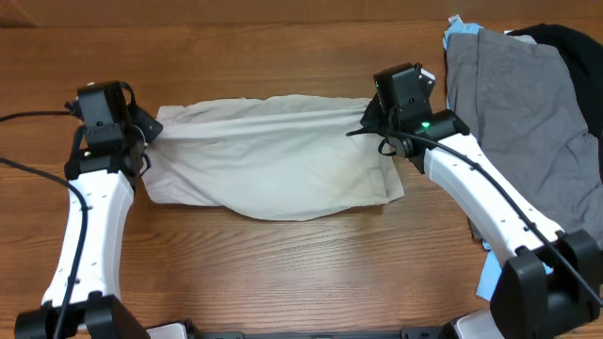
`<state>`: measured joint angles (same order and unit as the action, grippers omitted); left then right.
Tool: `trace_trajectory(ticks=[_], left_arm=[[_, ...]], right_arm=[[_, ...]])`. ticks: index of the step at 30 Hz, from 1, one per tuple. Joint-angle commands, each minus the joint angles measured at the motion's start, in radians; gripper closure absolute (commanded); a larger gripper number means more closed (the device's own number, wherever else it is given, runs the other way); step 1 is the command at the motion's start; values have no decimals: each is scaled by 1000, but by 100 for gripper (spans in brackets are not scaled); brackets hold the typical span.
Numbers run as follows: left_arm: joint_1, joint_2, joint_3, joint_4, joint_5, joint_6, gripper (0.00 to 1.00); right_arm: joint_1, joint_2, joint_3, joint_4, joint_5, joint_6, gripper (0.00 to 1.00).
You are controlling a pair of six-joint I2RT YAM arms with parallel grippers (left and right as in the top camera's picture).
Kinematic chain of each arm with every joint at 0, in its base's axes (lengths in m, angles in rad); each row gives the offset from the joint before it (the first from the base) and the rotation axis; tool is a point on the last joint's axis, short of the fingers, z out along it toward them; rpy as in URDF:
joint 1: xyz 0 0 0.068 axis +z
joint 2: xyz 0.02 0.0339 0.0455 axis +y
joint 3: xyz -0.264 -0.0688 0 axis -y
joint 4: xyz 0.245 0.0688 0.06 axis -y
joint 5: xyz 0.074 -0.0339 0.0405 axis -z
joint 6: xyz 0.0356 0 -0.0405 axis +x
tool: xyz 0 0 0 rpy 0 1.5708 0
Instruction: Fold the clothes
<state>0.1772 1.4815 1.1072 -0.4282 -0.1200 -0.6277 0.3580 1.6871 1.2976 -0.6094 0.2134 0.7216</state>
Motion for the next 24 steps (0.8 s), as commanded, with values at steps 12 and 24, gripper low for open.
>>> trace_trajectory(ticks=[12,24], left_arm=[[-124,11,97,124,-81,200,96],[-128,-81,338,-223,-122,290,96]], right_arm=[[-128,40,24,-1,-22,-20,96],[-129,-127,42,-88,-77,-31,96]])
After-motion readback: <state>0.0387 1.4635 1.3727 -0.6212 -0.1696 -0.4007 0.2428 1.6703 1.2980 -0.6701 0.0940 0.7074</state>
